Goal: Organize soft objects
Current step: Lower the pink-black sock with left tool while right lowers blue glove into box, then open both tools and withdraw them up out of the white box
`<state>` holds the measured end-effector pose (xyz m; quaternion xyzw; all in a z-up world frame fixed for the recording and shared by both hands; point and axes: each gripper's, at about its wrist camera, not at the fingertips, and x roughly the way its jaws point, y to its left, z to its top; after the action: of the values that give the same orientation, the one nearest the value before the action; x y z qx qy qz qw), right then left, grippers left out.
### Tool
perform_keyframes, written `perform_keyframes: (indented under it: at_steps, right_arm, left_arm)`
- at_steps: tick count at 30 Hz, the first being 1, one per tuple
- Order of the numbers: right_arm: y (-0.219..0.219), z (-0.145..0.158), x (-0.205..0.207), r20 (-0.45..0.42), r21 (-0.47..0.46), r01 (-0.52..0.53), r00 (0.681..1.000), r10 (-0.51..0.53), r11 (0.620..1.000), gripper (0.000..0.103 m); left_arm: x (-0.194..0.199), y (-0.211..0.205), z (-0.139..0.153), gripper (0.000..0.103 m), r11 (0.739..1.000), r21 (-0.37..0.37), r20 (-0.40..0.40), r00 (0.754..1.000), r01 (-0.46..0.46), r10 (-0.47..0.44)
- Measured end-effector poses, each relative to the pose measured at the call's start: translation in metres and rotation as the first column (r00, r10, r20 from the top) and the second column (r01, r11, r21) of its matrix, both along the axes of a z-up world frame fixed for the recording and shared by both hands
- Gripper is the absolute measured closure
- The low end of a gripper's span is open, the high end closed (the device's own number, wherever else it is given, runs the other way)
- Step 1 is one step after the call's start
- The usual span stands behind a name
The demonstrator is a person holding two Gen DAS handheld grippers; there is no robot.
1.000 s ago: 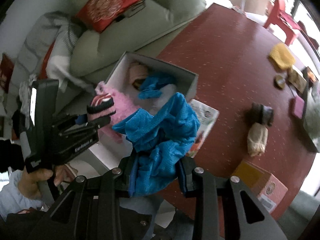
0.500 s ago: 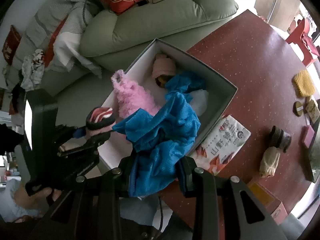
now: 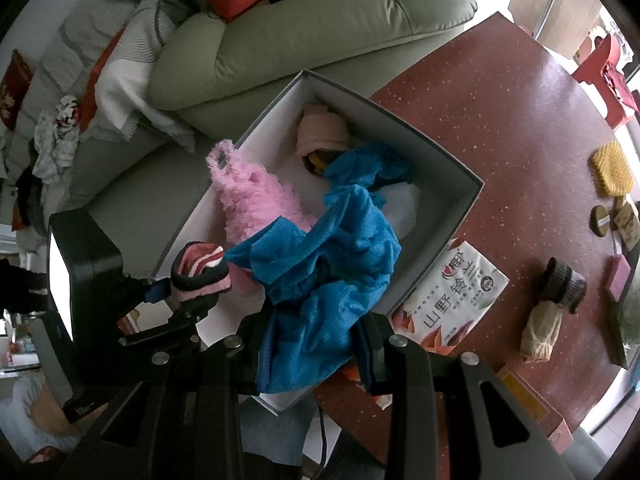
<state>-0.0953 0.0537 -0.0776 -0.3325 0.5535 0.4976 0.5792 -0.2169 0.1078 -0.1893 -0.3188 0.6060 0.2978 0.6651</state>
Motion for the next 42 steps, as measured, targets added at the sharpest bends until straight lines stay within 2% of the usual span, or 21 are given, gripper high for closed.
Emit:
perform_keyframes:
  at_steps: [11, 31, 33, 34, 35, 37, 39, 41, 42]
  right_arm:
    - [0.01, -0.019, 0.002, -0.01, -0.042, 0.004, 1.0, -0.004, 0.999, 0.066]
    - [0.027, -0.044, 0.001, -0.014, -0.091, 0.018, 1.0, -0.019, 0.996, 0.066]
    - [0.028, -0.045, 0.001, -0.008, -0.091, 0.021, 1.0, -0.022, 0.996, 0.064]
    - [0.029, -0.044, 0.002, -0.005, -0.089, 0.023, 1.0, -0.024, 0.996, 0.064]
    - [0.029, -0.043, 0.003, 0.001, -0.087, 0.026, 1.0, -0.026, 0.996, 0.063]
    - [0.029, -0.042, 0.004, -0.001, -0.082, 0.031, 1.0, -0.031, 0.996, 0.055]
    - [0.029, -0.039, 0.008, -0.004, -0.073, 0.043, 0.999, -0.044, 0.996, 0.033]
    - [0.028, -0.035, 0.013, 0.0, -0.064, 0.059, 0.998, -0.059, 0.996, 0.018]
    - [0.027, -0.032, 0.015, 0.0, -0.054, 0.07, 0.998, -0.07, 0.996, 0.018]
  left_arm:
    - [0.003, 0.002, -0.013, 0.069, 1.0, -0.022, -0.02, 1.0, 0.01, -0.01]
    - [0.021, -0.003, -0.025, 0.068, 0.999, -0.013, -0.037, 0.998, 0.052, -0.052]
    - [0.023, -0.003, -0.025, 0.042, 0.998, -0.011, -0.034, 0.998, 0.06, -0.061]
    - [0.022, -0.002, -0.025, 0.025, 0.998, -0.007, -0.035, 0.998, 0.06, -0.06]
    - [0.023, -0.002, -0.023, 0.02, 0.998, 0.01, -0.034, 0.998, 0.055, -0.055]
    - [0.025, -0.003, -0.018, 0.019, 0.998, 0.032, -0.029, 0.998, 0.055, -0.055]
    - [0.028, -0.004, -0.016, 0.001, 0.997, 0.032, -0.022, 0.998, 0.064, -0.063]
    - [0.029, -0.004, -0.013, 0.0, 0.997, 0.044, -0.021, 0.998, 0.063, -0.062]
    - [0.029, -0.004, -0.011, 0.0, 0.997, 0.046, -0.016, 0.998, 0.065, -0.064]
